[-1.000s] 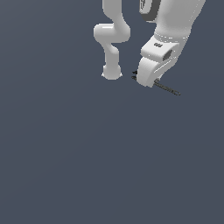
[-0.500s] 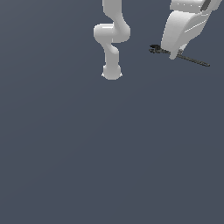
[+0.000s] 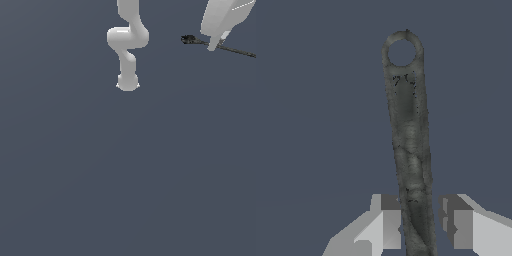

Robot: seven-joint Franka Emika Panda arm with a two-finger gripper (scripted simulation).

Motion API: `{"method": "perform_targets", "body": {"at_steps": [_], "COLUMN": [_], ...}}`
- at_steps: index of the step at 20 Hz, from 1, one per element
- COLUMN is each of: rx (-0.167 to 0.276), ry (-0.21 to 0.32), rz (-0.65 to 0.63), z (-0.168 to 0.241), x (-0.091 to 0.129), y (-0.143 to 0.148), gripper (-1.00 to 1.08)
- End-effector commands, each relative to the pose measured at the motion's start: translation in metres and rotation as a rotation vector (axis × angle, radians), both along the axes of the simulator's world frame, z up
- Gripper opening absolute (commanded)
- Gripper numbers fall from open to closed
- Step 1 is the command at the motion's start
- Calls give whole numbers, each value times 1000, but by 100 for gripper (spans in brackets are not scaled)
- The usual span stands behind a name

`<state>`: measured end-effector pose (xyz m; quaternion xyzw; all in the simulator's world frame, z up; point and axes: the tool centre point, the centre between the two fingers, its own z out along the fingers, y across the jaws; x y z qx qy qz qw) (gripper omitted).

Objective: Pick up the object and move it to a goal position.

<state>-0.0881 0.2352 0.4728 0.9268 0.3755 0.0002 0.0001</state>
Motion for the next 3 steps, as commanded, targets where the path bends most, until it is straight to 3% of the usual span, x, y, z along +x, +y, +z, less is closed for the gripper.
{"method": "perform_targets", "body": {"at_steps": [1, 3], "rx": [0, 0], "ry": [1, 1], "rz": [-1, -1], "z": [4, 4], "x": [-1, -1], "y": [2, 3], "gripper": [-100, -100]}}
